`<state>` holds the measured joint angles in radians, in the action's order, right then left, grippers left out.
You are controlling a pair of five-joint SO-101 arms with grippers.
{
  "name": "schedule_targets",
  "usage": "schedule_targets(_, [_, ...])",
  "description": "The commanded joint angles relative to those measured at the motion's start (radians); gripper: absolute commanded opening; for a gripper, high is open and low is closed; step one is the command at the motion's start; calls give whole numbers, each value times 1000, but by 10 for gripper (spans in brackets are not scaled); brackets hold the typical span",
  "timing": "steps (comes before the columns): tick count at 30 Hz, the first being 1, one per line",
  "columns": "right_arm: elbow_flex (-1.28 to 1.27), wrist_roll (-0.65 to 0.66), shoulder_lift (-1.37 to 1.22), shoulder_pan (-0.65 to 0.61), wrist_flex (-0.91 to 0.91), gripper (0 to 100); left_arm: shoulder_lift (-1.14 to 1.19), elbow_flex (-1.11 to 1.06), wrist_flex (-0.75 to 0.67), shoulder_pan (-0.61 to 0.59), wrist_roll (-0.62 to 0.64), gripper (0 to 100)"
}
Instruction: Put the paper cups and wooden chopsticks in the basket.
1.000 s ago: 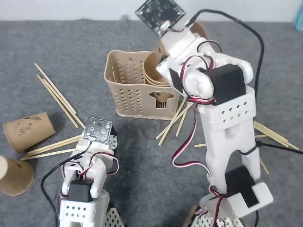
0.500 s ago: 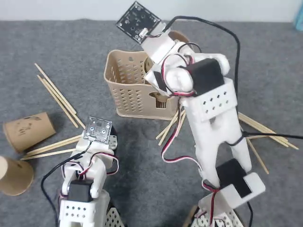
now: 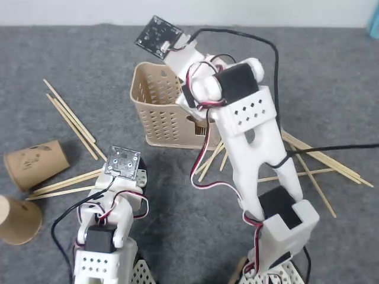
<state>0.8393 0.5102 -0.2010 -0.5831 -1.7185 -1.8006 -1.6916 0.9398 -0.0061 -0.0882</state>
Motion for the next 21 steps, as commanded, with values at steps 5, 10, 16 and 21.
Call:
schedule_targets(5, [339,-63,59,36,-81,119,-6,5,-17,0,-8,15])
schedule_targets(10, [258,-117,91,99,-82,6,-6,5,-17,-2,-8,15])
schedule_targets(16, [97,-123,242,91,-74,8,-6,5,-17,-5,-8,15])
schedule_targets(21, [-44,-121,315,82,-28,8,-6,5,-17,-5,-8,15])
